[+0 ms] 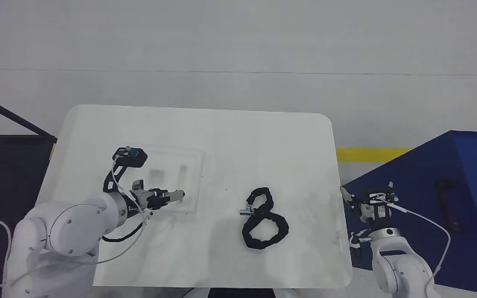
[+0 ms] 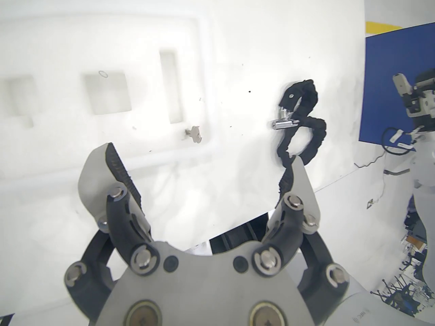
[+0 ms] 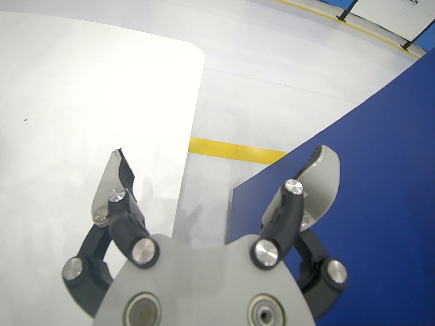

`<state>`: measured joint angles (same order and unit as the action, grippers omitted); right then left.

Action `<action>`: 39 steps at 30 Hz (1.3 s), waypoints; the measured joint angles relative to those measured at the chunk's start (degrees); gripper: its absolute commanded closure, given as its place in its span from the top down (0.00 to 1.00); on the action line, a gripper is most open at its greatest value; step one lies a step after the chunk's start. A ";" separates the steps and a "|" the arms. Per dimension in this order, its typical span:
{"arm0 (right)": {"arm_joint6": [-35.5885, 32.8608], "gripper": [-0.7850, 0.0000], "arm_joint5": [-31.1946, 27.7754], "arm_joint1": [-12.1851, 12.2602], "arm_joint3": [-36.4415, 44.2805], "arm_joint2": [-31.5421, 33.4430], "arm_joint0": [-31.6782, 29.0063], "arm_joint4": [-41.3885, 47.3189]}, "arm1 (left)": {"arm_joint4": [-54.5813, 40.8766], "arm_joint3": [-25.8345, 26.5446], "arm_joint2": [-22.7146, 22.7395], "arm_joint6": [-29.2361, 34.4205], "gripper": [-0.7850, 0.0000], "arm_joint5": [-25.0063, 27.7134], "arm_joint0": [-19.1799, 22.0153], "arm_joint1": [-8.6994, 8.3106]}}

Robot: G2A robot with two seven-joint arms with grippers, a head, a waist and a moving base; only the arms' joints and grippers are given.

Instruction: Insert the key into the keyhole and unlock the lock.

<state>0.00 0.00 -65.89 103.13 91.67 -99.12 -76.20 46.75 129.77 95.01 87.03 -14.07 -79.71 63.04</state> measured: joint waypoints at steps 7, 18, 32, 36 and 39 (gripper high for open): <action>0.00 1.00 0.00 0.00 0.00 0.00 0.00 0.00 | 7.13 -5.50 -11.10 0.96 1.00 -2.22 5.20 -1.79; 0.00 1.00 0.00 0.00 0.00 0.00 0.00 0.00 | 3.72 -11.07 -13.95 0.97 1.00 -2.24 9.64 -2.64; 0.00 1.00 0.00 0.00 0.00 0.00 0.00 0.00 | 4.40 -19.18 -20.42 0.93 0.83 -2.25 14.30 -2.04; 0.00 1.00 0.00 0.00 0.00 0.00 0.00 0.00 | 4.73 -19.92 -21.32 0.97 0.62 -2.21 14.57 -2.11; 0.00 1.00 0.00 0.00 0.00 0.00 0.00 0.00 | 5.09 -20.73 -21.74 0.97 0.55 -2.21 14.71 -2.13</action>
<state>0.00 0.00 -65.89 103.13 91.67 -99.12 -76.20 51.84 109.03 73.27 88.00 -16.29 -65.00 60.91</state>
